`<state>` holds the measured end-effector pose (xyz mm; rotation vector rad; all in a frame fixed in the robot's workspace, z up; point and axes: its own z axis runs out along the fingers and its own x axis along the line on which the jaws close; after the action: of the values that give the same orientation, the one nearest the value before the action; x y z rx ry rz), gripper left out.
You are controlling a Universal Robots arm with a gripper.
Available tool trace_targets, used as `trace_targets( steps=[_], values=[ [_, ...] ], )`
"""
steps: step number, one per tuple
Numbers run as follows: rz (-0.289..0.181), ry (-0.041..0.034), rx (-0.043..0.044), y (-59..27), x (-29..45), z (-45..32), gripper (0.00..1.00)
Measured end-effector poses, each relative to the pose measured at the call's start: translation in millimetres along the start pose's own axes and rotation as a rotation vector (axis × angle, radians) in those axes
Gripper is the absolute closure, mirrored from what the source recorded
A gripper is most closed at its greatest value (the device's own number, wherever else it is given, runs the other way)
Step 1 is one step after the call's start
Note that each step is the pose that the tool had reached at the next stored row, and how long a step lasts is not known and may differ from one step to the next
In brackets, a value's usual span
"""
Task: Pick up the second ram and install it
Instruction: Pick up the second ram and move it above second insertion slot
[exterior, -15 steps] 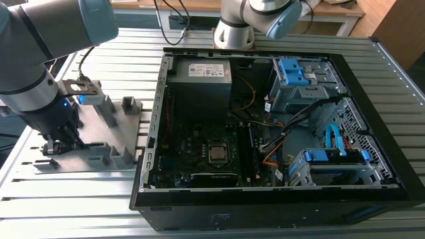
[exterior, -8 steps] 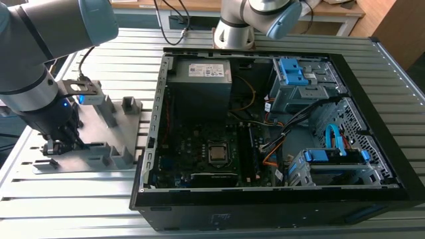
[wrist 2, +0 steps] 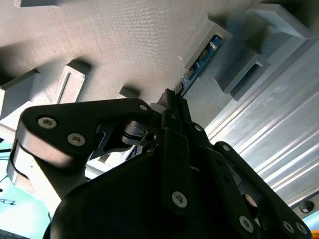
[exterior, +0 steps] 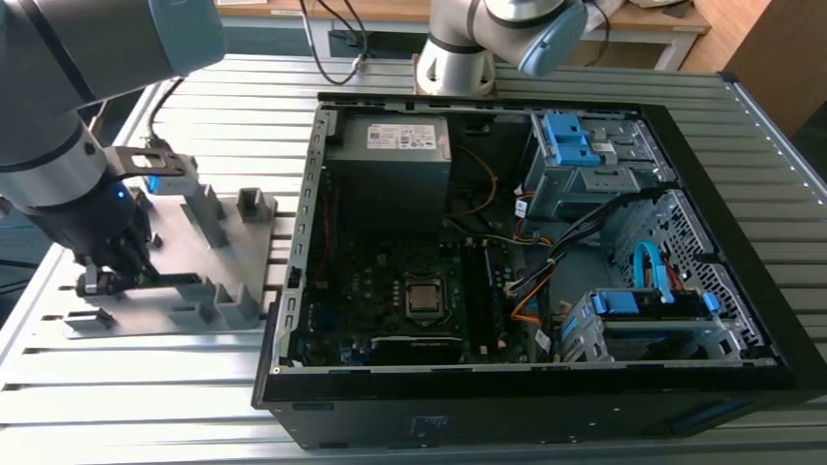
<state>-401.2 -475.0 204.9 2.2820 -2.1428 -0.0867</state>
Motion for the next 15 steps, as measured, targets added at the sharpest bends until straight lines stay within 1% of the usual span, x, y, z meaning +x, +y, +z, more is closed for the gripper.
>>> trace_targets(
  steps=[7, 15],
  values=[
    [0.0, 0.0001, -0.0002, 0.9, -1.1, -21.0, 0.86],
    [0.0, 0.0, 0.0, 1.6, -1.8, -36.2, 0.86]
  ],
)
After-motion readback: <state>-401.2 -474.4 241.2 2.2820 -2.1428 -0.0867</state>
